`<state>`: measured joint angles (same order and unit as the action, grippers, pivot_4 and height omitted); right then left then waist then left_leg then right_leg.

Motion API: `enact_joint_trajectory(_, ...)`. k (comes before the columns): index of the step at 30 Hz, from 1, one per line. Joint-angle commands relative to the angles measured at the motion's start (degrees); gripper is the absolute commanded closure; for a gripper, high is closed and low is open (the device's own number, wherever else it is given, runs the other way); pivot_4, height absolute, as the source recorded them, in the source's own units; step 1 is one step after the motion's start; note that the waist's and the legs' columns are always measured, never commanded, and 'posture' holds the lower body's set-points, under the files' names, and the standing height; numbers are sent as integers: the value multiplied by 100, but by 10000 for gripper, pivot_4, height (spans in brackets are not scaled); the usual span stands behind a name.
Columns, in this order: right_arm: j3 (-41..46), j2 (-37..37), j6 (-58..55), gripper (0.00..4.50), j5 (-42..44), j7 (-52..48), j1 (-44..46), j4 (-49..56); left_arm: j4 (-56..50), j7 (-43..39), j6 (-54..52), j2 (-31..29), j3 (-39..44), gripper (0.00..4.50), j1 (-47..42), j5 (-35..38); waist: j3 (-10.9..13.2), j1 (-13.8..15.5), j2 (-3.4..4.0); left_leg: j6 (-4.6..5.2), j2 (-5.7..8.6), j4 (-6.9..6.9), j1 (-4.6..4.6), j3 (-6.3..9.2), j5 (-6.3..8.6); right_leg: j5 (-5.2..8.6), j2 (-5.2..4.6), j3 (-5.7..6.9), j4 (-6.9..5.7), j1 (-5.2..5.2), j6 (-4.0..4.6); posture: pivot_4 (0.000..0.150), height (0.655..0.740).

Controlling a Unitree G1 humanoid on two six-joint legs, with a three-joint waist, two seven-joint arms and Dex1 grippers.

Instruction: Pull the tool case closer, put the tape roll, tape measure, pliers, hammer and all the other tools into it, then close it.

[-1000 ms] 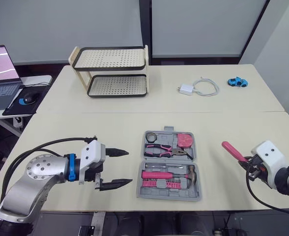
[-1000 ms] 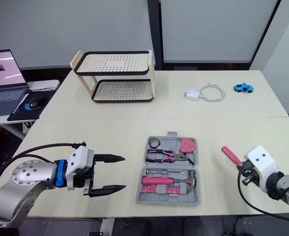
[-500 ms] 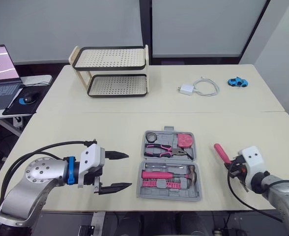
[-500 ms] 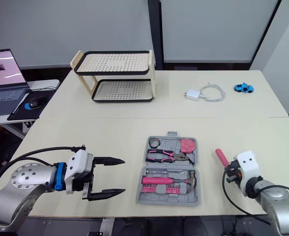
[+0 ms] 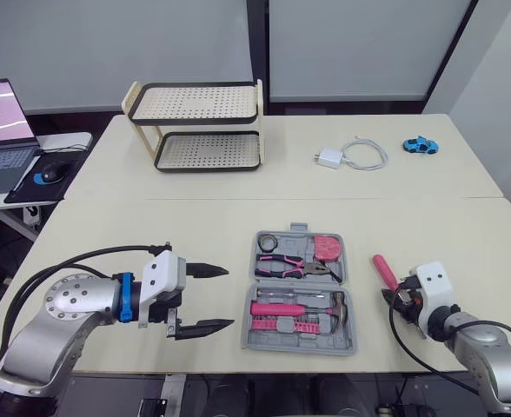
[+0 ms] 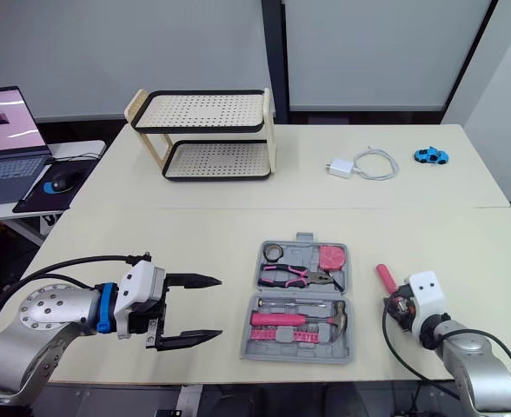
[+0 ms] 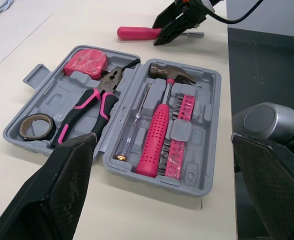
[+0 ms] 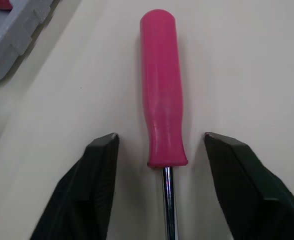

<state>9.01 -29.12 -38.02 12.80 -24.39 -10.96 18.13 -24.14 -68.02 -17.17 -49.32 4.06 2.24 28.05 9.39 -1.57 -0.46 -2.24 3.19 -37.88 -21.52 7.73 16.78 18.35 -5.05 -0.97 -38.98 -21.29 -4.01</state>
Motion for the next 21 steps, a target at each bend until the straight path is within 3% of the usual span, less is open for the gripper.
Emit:
enact_joint_trajectory(1,102,-63,674,8701,-101,-148,-188,26,-72,44,-4,26,-3,0,-70,53,0,-5,0,0,-1,0,0,-1,0,0,0,0,0,0,0,1500,7318)
enact_joint_trajectory(8,149,67,1392,8701,-198,-133,-327,-352,-193,91,-147,106,-37,0,-137,209,0,-16,0,0,-3,2,5,-2,0,0,3,-2,-2,1,0,1500,7318)
enact_joint_trajectory(21,170,276,1558,8701,-77,-208,-133,-735,-214,-312,121,342,-146,0,-309,525,-1,-11,1,0,-2,1,6,-2,0,0,2,-3,-3,2,0,1500,7318)
